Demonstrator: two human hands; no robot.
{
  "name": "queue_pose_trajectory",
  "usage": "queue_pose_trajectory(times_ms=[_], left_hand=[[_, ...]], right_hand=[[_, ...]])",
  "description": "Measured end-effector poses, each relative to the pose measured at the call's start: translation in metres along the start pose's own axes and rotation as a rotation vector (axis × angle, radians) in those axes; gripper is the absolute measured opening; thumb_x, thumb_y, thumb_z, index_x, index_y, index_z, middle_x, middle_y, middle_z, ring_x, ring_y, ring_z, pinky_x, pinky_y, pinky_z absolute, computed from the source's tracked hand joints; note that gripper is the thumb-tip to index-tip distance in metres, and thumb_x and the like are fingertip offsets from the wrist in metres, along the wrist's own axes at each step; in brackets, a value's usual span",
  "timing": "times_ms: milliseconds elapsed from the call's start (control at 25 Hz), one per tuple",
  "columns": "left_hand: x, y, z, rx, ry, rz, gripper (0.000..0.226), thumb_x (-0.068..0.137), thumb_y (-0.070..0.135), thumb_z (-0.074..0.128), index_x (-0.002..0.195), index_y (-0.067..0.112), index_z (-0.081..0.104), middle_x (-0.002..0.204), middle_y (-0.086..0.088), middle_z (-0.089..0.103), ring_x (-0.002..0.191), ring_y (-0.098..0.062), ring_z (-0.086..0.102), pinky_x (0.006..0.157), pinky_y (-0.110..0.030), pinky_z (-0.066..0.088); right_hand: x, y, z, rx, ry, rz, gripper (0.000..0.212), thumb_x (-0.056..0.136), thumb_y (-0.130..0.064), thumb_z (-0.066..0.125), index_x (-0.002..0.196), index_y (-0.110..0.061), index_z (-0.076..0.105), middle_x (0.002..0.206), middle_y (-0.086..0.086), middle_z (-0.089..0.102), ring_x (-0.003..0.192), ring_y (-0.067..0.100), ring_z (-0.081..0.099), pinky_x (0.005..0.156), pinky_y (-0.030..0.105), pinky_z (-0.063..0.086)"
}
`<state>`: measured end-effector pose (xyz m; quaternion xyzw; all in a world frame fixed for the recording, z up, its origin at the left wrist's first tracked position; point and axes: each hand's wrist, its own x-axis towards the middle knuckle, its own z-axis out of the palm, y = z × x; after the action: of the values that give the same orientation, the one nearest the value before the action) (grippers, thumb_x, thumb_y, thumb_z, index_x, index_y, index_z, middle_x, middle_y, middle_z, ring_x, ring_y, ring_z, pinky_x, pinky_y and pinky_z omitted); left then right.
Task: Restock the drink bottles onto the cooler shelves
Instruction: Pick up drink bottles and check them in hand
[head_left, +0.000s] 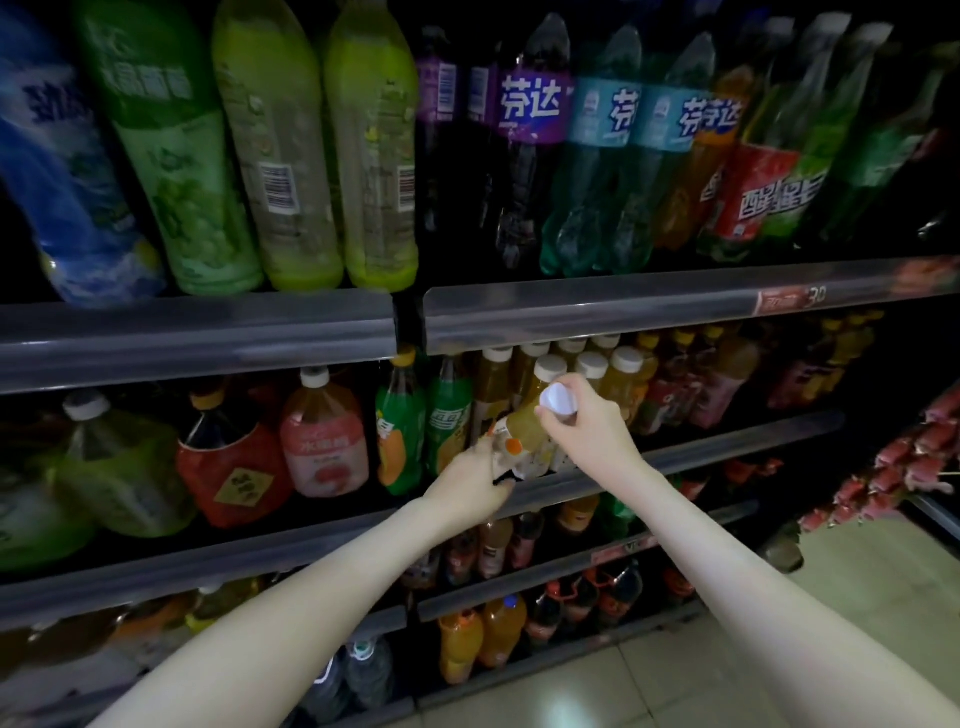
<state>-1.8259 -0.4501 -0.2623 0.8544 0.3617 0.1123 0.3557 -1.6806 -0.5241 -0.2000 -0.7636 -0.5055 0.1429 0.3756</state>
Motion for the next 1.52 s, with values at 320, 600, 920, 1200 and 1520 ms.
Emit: queue_pose_trajectory(times_ms=[320,600,920,1200,1520], left_hand=[[0.02,0.011,0.003,0.118,0.196,-0.135,0.055,0.092,0.037,0.054,0.137,0.013,0.034,0.113,-0.015,0.062,0.096,-0.032,0.061,0.071,-0.035,0.049],[0.022,0.006,0.007,0.082,0.22,-0.095,0.053,0.087,0.043,0.06,0.132,0.02,0.046,0.106,-0.008,0.067,0.092,-0.027,0.063,0.07,-0.034,0.05],[0.006,-0.005,-0.027,-0.474,0.23,-0.137,0.035,0.077,0.037,0.076,0.107,0.029,0.062,0.106,0.01,0.068,0.094,-0.008,0.065,0.08,-0.024,0.055],[-0.01,0.015,-0.037,-0.672,0.004,0.038,0.044,0.078,0.026,0.076,0.118,0.024,0.058,0.113,0.005,0.067,0.095,-0.006,0.064,0.08,-0.026,0.052],[0.0,0.031,-0.019,-0.644,-0.211,-0.072,0.075,0.077,0.045,0.074,0.137,0.028,0.033,0.125,0.005,0.059,0.11,-0.009,0.061,0.097,-0.036,0.05]], right_hand=[[0.025,0.002,0.019,-0.076,-0.185,-0.088,0.049,0.089,-0.039,0.063,0.13,-0.021,0.044,0.122,0.006,0.058,0.105,0.022,0.057,0.081,0.03,0.047],[0.015,0.022,0.008,-0.119,-0.354,-0.198,0.054,0.089,-0.037,0.063,0.137,-0.031,0.038,0.131,-0.005,0.046,0.114,0.016,0.05,0.09,0.032,0.045],[0.016,0.04,-0.003,-0.059,-0.493,-0.139,0.071,0.09,-0.025,0.064,0.149,-0.025,0.025,0.148,-0.005,0.036,0.13,0.008,0.039,0.101,0.022,0.035],[-0.01,0.047,0.024,0.176,-0.362,-0.066,0.059,0.075,-0.025,0.078,0.123,-0.025,0.043,0.111,-0.011,0.06,0.102,0.002,0.058,0.085,0.021,0.049],[-0.03,0.057,0.018,0.468,-0.402,0.184,0.066,0.071,-0.027,0.082,0.123,-0.022,0.043,0.115,-0.001,0.063,0.104,0.011,0.064,0.091,0.034,0.053]])
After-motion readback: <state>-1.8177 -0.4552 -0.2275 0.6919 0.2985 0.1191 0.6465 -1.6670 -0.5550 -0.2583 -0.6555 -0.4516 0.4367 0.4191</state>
